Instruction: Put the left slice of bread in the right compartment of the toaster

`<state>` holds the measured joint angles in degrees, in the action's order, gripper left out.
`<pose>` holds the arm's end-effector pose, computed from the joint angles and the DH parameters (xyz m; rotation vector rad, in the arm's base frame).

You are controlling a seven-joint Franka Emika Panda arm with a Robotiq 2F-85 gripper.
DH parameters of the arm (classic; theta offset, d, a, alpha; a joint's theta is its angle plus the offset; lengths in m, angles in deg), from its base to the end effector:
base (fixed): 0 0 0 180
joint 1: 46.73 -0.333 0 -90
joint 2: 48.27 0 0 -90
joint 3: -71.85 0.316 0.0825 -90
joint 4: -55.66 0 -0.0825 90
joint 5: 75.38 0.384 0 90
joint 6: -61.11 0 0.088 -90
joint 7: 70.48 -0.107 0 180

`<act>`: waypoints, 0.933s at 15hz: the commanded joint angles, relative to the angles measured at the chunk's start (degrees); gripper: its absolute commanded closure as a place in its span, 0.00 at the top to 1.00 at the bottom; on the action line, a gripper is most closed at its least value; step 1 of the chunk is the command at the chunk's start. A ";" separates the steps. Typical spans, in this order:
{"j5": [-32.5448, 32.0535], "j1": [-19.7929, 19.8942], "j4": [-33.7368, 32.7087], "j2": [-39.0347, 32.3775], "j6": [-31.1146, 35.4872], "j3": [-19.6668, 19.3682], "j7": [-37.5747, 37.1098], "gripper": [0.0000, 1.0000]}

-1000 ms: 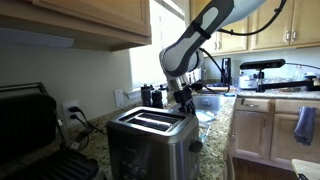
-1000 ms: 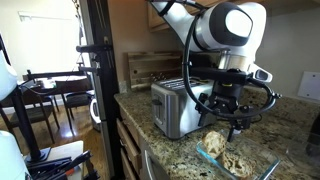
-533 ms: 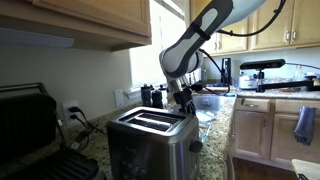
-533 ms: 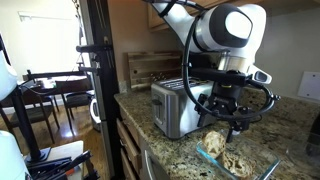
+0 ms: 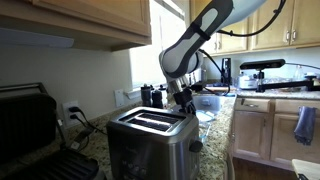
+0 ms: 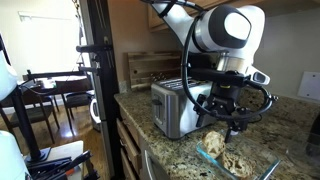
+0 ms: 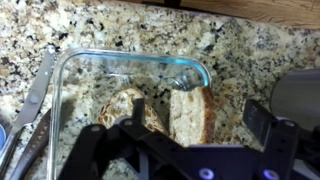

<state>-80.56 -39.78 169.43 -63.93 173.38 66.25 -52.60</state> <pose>0.5519 -0.1275 0.3077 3.0729 0.2148 -0.4900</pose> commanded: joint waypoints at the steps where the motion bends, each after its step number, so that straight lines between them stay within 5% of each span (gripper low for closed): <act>1: 0.86 0.70 0.83 0.93 -1.09 0.63 0.89 1.00; 14: 0.89 0.80 -0.20 -0.74 -1.18 0.62 0.63 1.00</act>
<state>-80.55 -39.78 169.60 -64.28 173.20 66.41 -52.60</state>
